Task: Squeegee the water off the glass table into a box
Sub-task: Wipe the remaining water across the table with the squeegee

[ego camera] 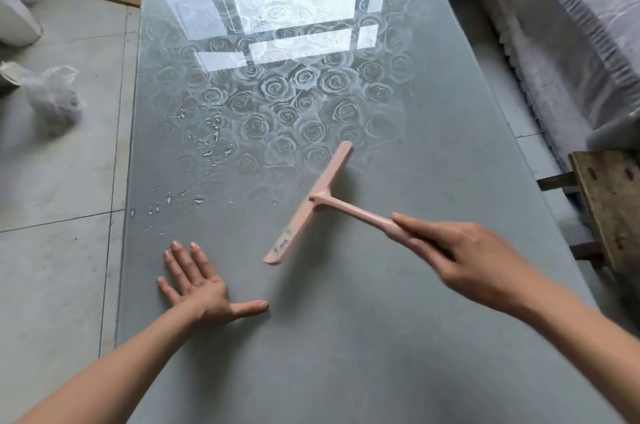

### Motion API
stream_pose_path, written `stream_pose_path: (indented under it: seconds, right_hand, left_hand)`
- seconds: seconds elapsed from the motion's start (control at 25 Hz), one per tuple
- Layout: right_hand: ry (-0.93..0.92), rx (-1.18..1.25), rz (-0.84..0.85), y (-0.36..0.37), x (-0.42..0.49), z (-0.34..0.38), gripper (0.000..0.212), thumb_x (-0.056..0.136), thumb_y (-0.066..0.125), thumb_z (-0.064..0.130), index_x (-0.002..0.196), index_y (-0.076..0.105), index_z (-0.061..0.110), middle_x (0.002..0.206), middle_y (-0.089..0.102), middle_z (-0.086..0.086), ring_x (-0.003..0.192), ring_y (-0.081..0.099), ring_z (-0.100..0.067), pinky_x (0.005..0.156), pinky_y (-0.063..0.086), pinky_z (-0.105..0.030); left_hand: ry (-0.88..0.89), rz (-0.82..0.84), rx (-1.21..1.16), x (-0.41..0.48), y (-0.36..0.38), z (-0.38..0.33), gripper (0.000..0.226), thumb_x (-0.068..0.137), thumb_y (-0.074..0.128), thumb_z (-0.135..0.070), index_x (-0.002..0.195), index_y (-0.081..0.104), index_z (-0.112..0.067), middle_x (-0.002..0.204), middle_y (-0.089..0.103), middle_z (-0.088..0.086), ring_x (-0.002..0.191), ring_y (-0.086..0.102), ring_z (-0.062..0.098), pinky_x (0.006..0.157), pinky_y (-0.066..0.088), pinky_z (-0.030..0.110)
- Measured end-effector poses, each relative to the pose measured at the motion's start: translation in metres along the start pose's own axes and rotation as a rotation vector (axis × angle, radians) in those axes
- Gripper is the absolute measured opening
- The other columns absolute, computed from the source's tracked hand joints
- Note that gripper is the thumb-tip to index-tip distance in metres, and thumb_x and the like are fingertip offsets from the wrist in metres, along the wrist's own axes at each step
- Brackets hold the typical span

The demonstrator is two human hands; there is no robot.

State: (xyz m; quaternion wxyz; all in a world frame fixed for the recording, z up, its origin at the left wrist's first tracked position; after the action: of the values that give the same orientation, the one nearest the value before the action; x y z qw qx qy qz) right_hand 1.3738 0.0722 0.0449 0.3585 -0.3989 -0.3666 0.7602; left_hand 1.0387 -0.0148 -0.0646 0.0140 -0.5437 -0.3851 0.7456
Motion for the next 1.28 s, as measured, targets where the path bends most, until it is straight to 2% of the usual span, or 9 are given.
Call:
stream_pose_path:
  seconds: [0.12,0.36,0.48,0.68,0.88,1.0,1.16,1.24,1.28]
  right_hand:
    - [0.033,0.005,0.044,-0.034,-0.032,-0.041,0.041,0.080,0.023,0.082,0.120,0.033,0.076,0.108,0.058,0.042,0.099,0.062,0.006,0.072,0.053,-0.026]
    - [-0.105,-0.090,0.185,0.001,0.051,0.027,0.037,0.092,0.029,0.061,0.128,0.035,0.065,0.108,0.066,0.017,0.100,0.061,-0.011,0.075,0.049,-0.032]
    - [-0.250,-0.196,0.105,0.003,0.094,0.063,0.046,0.089,0.017,0.068,0.131,0.033,0.057,0.097,0.066,0.008,0.092,0.062,-0.020,0.066,0.048,-0.034]
    - [-0.087,-0.217,0.042,-0.062,0.068,0.024,0.051,0.075,0.007,0.088,0.117,0.034,0.076,0.085,0.063,0.035,0.088,0.059,0.000,0.051,0.042,-0.018]
    - [-0.148,-0.212,0.156,-0.001,0.101,0.076,0.044,0.089,0.022,0.064,0.130,0.038,0.061,0.108,0.068,0.012,0.099,0.061,-0.018,0.073,0.049,-0.035]
    - [-0.179,-0.261,0.090,0.001,0.130,0.101,0.045,0.087,0.022,0.068,0.128,0.039,0.063,0.110,0.067,0.012,0.101,0.062,-0.019,0.072,0.050,-0.035]
    - [-0.010,-0.057,0.029,-0.042,0.101,0.077,0.033,0.076,0.037,0.073,0.108,0.040,0.079,0.090,0.057,0.049,0.061,0.059,0.005,0.055,0.045,-0.015]
    - [0.077,-0.076,0.054,-0.037,0.079,0.077,0.031,0.074,0.037,0.072,0.104,0.038,0.081,0.079,0.057,0.048,0.049,0.053,0.007,0.054,0.043,-0.014]
    - [0.126,-0.072,0.066,-0.028,0.070,0.084,0.033,0.073,0.033,0.073,0.104,0.040,0.080,0.087,0.062,0.041,0.056,0.057,0.008,0.057,0.047,-0.018]
  left_hand:
    - [0.009,0.002,0.009,0.003,0.001,0.002,0.165,0.029,0.046,-0.098,0.113,-0.054,0.003,0.115,-0.063,0.023,0.125,-0.046,0.044,0.110,-0.009,0.061]
    - [-0.008,0.022,0.023,0.007,0.003,0.001,0.166,0.031,0.051,-0.097,0.105,-0.060,0.002,0.109,-0.066,0.026,0.109,-0.057,0.042,0.108,-0.014,0.061]
    - [-0.012,0.033,0.005,0.007,0.003,0.001,0.165,0.033,0.053,-0.096,0.105,-0.059,0.001,0.111,-0.066,0.027,0.107,-0.059,0.042,0.107,-0.017,0.060]
    - [0.012,0.071,-0.036,0.004,-0.003,0.001,0.164,0.038,0.056,-0.093,0.110,-0.056,0.004,0.110,-0.065,0.030,0.106,-0.058,0.045,0.103,-0.021,0.062]
    - [0.007,0.083,-0.054,0.003,-0.002,-0.001,0.164,0.042,0.058,-0.091,0.113,-0.052,0.007,0.112,-0.063,0.033,0.109,-0.055,0.046,0.103,-0.020,0.063]
    - [0.009,0.062,-0.062,0.006,0.000,0.001,0.164,0.041,0.058,-0.091,0.112,-0.052,0.008,0.113,-0.062,0.034,0.110,-0.055,0.047,0.102,-0.021,0.063]
    - [0.036,0.017,-0.087,0.011,0.007,-0.001,0.165,0.040,0.059,-0.091,0.109,-0.055,0.007,0.117,-0.060,0.035,0.110,-0.056,0.048,0.098,-0.024,0.063]
    - [0.038,0.001,-0.114,0.013,0.009,-0.001,0.167,0.038,0.057,-0.092,0.105,-0.058,0.008,0.118,-0.058,0.036,0.108,-0.056,0.049,0.098,-0.023,0.064]
    - [0.052,-0.018,-0.114,0.013,0.009,-0.001,0.167,0.037,0.056,-0.093,0.104,-0.058,0.009,0.118,-0.058,0.037,0.108,-0.057,0.050,0.099,-0.023,0.065]
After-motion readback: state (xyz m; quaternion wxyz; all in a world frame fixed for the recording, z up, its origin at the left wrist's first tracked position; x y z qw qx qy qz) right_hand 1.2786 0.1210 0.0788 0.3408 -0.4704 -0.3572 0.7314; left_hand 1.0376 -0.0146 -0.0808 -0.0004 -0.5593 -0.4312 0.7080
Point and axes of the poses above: each hand's wrist, its own x-axis towards the middle knuckle, its own y-axis out of the palm, z = x × y, the point moved 2 cm from there along x, towards the middle knuckle
